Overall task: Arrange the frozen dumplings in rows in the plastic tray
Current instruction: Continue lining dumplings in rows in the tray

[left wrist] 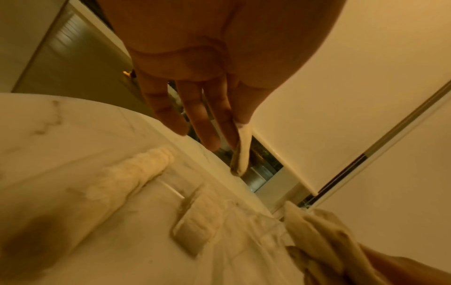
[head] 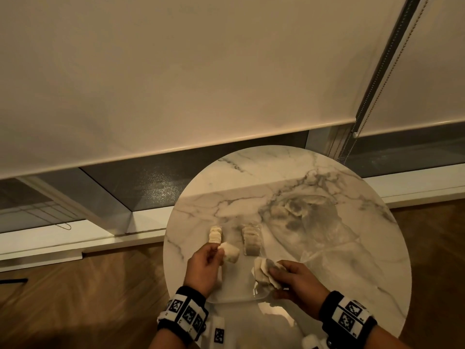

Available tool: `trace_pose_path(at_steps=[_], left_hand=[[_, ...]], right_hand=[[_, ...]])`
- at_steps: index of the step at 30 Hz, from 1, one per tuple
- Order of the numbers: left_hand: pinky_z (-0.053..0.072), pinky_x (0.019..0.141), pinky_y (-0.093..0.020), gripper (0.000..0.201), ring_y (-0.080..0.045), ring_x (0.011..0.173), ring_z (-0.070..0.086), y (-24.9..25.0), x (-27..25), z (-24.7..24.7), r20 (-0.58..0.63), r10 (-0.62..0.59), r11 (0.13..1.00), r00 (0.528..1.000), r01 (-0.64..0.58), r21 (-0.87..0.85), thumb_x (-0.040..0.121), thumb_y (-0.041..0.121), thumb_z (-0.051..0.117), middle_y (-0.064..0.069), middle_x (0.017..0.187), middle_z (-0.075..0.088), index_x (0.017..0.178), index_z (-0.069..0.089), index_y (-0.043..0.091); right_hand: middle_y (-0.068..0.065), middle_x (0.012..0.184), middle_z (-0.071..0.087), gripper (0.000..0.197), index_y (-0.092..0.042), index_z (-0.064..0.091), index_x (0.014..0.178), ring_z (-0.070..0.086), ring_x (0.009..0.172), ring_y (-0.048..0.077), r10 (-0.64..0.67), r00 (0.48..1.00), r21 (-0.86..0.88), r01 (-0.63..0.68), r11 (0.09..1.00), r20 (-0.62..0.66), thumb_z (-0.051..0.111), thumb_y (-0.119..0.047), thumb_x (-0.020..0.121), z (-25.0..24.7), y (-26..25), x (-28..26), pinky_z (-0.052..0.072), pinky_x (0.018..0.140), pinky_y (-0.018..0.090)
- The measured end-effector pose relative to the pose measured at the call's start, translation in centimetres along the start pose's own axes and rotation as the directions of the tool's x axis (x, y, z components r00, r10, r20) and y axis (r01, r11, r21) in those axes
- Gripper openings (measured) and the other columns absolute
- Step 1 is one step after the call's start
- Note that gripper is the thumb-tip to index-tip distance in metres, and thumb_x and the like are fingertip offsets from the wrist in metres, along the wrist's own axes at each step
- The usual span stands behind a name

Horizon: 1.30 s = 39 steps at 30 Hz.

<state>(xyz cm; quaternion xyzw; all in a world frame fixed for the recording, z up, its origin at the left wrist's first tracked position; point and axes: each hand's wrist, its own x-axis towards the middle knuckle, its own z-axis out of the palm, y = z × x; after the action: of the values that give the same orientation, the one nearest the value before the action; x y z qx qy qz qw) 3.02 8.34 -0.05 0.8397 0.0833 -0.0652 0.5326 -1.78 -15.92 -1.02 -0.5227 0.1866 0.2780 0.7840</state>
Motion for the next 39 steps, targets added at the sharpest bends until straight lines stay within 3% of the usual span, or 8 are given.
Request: trace_pose_path(at_steps=[7, 11, 17, 25, 29, 34, 36, 39], left_hand=[[0.053, 0.081, -0.032, 0.010, -0.014, 0.082, 0.064, -3.3, -0.9, -1.4, 0.175, -0.160, 0.918, 0.971, 0.081, 0.389, 0.097, 0.029, 0.057, 0.004, 0.088, 0.069, 0.090, 0.064, 0.029], [0.051, 0.088, -0.032, 0.019, -0.019, 0.097, 0.063, -4.4, -0.9, -1.0, 0.189, -0.225, 0.761, 0.956, 0.051, 0.647, 0.099, 0.038, 0.048, 0.002, 0.107, 0.068, 0.109, 0.062, 0.031], [0.049, 0.092, -0.033, 0.026, -0.021, 0.109, 0.060, -4.6, -0.4, -0.3, 0.215, -0.244, 0.583, 0.946, -0.035, 0.812, 0.101, 0.039, 0.044, 0.000, 0.119, 0.064, 0.117, 0.062, 0.029], [0.049, 0.093, -0.035, 0.033, -0.023, 0.119, 0.047, -5.0, 0.4, 0.3, 0.196, -0.156, 0.320, 0.968, -0.139, 0.937, 0.099, 0.023, 0.043, -0.002, 0.128, 0.049, 0.126, 0.062, 0.026], [0.046, 0.093, -0.038, 0.034, -0.024, 0.119, 0.047, -4.9, 0.5, 0.5, 0.180, -0.127, 0.288, 0.975, -0.138, 0.948, 0.097, 0.022, 0.046, -0.003, 0.130, 0.048, 0.129, 0.056, 0.025], [0.040, 0.096, -0.036, 0.035, -0.020, 0.114, 0.053, -4.6, 0.0, 0.8, 0.174, -0.030, 0.349, 0.984, -0.152, 0.925, 0.098, 0.034, 0.040, 0.001, 0.126, 0.057, 0.128, 0.054, 0.026], [0.035, 0.104, -0.036, 0.039, -0.018, 0.114, 0.054, -4.8, -0.9, 1.2, 0.220, -0.004, 0.350, 0.975, -0.205, 0.914, 0.098, 0.041, 0.032, 0.003, 0.125, 0.060, 0.127, 0.054, 0.027], [0.015, 0.120, -0.043, 0.054, -0.017, 0.127, 0.047, -5.6, -2.8, 2.1, 0.287, -0.060, 0.358, 0.956, -0.248, 0.900, 0.098, 0.050, 0.018, 0.004, 0.136, 0.054, 0.139, 0.045, 0.027]], right_hand=[[0.018, 0.084, 0.061, 0.018, 0.003, 0.063, 0.100, 0.062, 0.071, 0.024, 0.024, 1.000, 0.071, -0.023, 0.997, -0.010, 0.065, -0.013, 0.092, -0.1, 0.0, 0.3, 0.050, 0.066, 0.035], [0.018, 0.085, 0.060, 0.018, 0.002, 0.064, 0.099, 0.061, 0.071, 0.023, 0.036, 0.999, 0.069, -0.034, 0.997, -0.023, 0.066, -0.013, 0.091, 0.0, 0.3, 0.5, 0.050, 0.066, 0.035], [0.016, 0.083, 0.059, 0.015, 0.001, 0.064, 0.096, 0.058, 0.072, 0.022, 0.046, 0.998, 0.067, -0.044, 0.997, -0.034, 0.066, -0.014, 0.091, 0.2, 0.4, 0.5, 0.050, 0.067, 0.034], [0.018, 0.086, 0.057, 0.019, 0.002, 0.062, 0.099, 0.056, 0.075, 0.025, 0.040, 0.998, 0.057, -0.038, 0.998, -0.038, 0.066, -0.014, 0.090, -0.1, 0.6, 0.2, 0.051, 0.066, 0.034], [0.018, 0.085, 0.056, 0.020, 0.002, 0.061, 0.098, 0.056, 0.073, 0.024, 0.031, 0.999, 0.054, -0.029, 0.998, -0.040, 0.067, -0.015, 0.090, -0.2, 0.5, 0.2, 0.050, 0.067, 0.035], [0.018, 0.085, 0.054, 0.018, 0.001, 0.061, 0.096, 0.056, 0.074, 0.025, 0.027, 0.999, 0.064, -0.024, 0.998, -0.047, 0.066, -0.015, 0.090, -0.3, 0.3, 0.1, 0.051, 0.067, 0.035], [0.018, 0.084, 0.054, 0.017, 0.000, 0.060, 0.096, 0.057, 0.072, 0.024, 0.026, 0.998, 0.072, -0.022, 0.997, -0.053, 0.066, -0.014, 0.090, -0.4, 0.2, 0.1, 0.051, 0.065, 0.034], [0.017, 0.083, 0.055, 0.016, 0.001, 0.061, 0.097, 0.058, 0.070, 0.022, 0.023, 0.998, 0.076, -0.019, 0.997, -0.053, 0.065, -0.013, 0.092, -0.4, 0.1, 0.1, 0.051, 0.064, 0.033]])
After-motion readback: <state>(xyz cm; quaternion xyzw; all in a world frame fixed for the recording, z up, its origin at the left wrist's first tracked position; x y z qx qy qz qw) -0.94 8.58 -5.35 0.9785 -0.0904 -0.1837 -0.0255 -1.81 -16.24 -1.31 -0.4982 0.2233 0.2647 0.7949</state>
